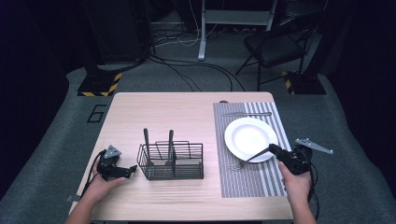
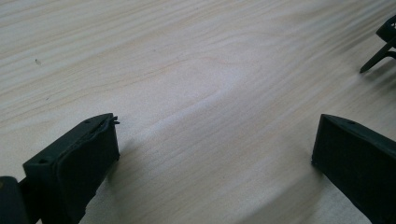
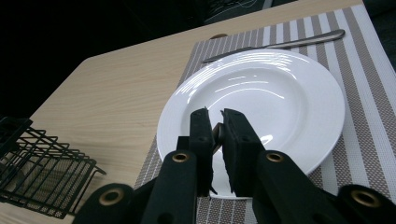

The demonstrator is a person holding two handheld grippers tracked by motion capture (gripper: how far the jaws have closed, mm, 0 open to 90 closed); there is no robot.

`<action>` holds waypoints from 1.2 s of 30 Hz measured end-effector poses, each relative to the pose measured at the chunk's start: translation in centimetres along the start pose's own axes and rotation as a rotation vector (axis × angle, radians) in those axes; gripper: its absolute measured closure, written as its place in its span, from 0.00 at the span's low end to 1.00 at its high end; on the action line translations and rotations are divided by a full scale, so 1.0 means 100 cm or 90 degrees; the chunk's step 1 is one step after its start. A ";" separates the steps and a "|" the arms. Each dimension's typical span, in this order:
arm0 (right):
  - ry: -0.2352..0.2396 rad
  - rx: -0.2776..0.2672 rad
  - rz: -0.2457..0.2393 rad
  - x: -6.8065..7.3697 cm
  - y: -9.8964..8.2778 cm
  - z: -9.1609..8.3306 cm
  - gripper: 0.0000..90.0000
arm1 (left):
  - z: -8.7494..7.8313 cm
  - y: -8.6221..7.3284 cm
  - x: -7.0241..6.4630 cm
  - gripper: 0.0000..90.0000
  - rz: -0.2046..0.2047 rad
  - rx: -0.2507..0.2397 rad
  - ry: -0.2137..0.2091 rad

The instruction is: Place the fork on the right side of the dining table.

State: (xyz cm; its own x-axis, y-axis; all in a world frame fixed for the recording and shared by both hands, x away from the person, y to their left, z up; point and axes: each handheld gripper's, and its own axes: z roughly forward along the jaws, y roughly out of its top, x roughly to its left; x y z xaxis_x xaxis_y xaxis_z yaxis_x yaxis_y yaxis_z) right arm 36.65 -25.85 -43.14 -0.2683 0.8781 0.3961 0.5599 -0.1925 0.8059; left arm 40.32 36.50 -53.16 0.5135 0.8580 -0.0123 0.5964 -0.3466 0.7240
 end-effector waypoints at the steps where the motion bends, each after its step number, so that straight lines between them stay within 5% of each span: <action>1: 0.000 -0.001 0.002 -0.002 -0.001 0.000 0.91 | 0.000 0.000 0.000 0.00 -0.001 0.000 0.000; 12: -0.009 -0.015 0.037 -0.018 -0.014 0.000 0.90 | 0.000 0.000 0.000 0.00 0.000 0.000 -0.001; 21: -0.008 -0.018 0.114 -0.034 -0.026 0.000 0.90 | 0.000 0.000 0.000 0.00 -0.001 0.000 0.000; 36: -0.018 -0.015 0.176 -0.054 -0.042 0.005 0.87 | 0.000 0.000 0.000 0.00 0.000 0.000 0.000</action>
State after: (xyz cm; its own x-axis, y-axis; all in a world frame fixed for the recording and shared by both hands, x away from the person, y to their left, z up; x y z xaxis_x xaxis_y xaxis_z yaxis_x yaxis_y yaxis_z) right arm 36.13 -29.58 -48.88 -0.0850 0.8030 0.5899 0.5904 -0.4363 0.6790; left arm 40.32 36.49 -53.17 0.5130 0.8583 -0.0127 0.5966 -0.3458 0.7242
